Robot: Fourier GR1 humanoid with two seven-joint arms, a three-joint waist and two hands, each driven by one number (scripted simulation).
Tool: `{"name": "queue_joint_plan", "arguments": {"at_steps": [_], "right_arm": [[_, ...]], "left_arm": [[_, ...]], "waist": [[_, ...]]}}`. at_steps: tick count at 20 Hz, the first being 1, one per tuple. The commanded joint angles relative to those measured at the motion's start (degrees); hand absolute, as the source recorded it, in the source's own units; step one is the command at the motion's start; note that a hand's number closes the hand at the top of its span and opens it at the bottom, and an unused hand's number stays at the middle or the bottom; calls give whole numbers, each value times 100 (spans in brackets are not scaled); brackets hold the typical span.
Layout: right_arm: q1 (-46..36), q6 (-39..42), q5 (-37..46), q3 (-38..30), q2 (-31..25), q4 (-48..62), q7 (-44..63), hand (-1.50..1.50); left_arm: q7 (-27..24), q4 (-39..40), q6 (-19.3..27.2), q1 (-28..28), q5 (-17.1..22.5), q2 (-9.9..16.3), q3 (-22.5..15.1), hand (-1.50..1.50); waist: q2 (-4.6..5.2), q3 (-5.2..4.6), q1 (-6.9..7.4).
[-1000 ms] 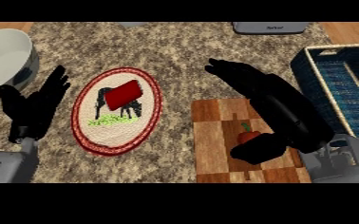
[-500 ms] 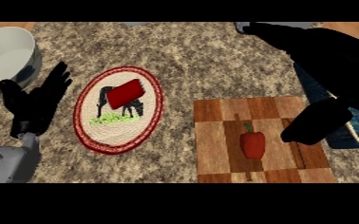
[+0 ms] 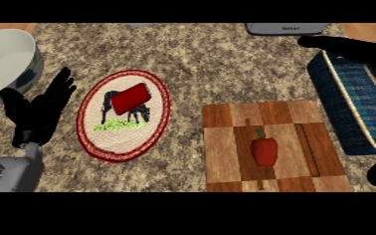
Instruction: Pick the bell pepper from the cutting board and place it in the basket
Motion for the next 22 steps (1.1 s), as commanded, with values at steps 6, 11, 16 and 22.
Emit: {"name": "queue_joint_plan", "arguments": {"at_steps": [6,11,16,22], "right_arm": [[2117,131,577,-1325,419,-1039,-1011,-150],[2886,229,2012,-1237,1193,-1130,-1986,-150],[3242,-383,3759,-508,1916,-531,-3296,-150],[3325,-1180,4284,-78,2696,74,-3871,-150]], "left_arm": [[77,151,-93,-238,-137,-37,271,0],[299,-141,-156,-103,-258,-136,217,0],[-40,217,-370,-244,-287,-228,343,0],[287,-58,-383,-228,-376,-260,399,0]], "waist": [[22,12,-17],[27,11,63],[45,12,77],[31,8,96]]}}
